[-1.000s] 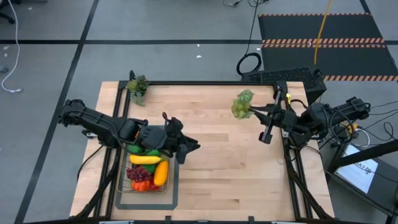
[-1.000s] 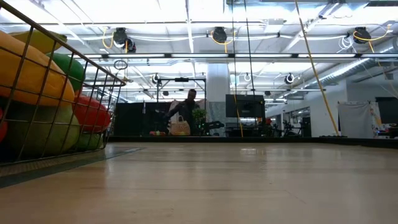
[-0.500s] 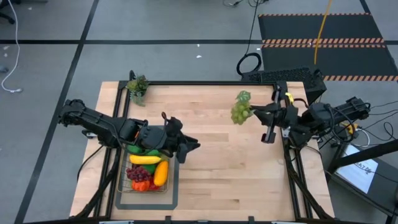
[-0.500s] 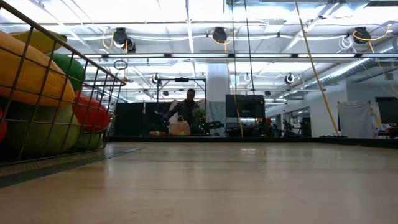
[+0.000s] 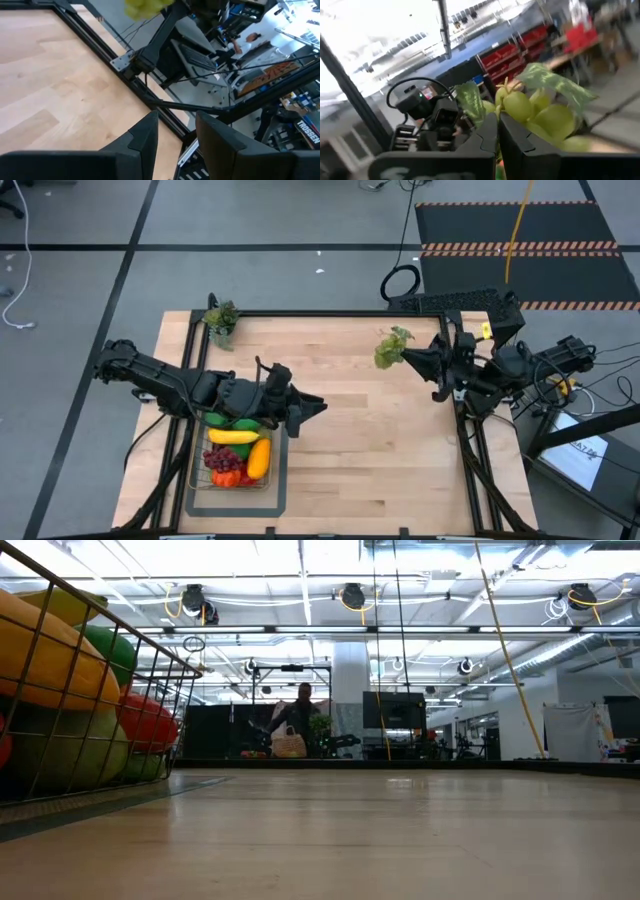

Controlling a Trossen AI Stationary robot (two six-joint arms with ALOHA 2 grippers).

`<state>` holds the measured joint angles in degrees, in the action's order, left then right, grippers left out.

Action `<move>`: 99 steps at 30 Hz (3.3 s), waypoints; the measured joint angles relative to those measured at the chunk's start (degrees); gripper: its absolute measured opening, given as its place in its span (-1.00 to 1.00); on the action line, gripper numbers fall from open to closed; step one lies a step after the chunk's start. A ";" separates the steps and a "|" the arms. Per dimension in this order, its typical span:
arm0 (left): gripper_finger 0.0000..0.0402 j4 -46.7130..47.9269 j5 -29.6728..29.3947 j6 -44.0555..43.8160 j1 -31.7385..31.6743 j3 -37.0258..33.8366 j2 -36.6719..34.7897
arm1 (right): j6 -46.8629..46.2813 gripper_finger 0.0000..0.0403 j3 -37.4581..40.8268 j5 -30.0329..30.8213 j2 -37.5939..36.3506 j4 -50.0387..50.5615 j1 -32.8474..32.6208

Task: Build produce basket
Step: Put the green grapes into the wire basket

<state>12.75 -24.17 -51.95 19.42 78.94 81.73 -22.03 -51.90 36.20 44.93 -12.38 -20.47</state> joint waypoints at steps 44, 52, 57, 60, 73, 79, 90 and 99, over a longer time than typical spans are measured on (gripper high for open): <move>0.38 -19.75 -2.27 36.48 -0.94 14.38 25.09 | -63.30 -0.98 9.46 -31.86 3.08 16.77 0.00; 0.11 -9.36 -1.13 36.81 -1.31 14.40 25.07 | -64.29 -0.98 9.46 -31.86 2.99 16.87 0.00; 0.04 -11.40 0.30 39.36 -2.66 14.45 25.59 | -64.83 -0.98 9.46 -31.96 2.99 16.88 0.00; 0.03 -12.95 4.55 40.72 -3.94 14.46 26.66 | -64.93 -0.98 9.46 -31.97 2.99 16.90 0.00; -0.07 -12.92 7.81 42.85 -6.19 14.49 28.68 | -64.23 -0.98 9.46 -32.00 2.99 13.85 0.00; -0.42 -13.56 8.22 42.77 -6.23 14.49 28.68 | -64.09 -0.98 9.46 -32.00 2.97 13.92 0.04; -0.82 -15.61 9.38 41.21 -6.19 14.38 28.68 | -63.07 -0.98 9.42 -32.02 2.93 13.75 0.04; -0.88 -15.80 9.27 39.47 -6.26 14.38 28.68 | -57.17 -0.71 9.42 -31.91 2.85 10.80 0.00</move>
<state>-3.04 -14.90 -12.48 13.16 93.32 110.41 -79.20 -42.48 4.29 47.78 -1.58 -20.47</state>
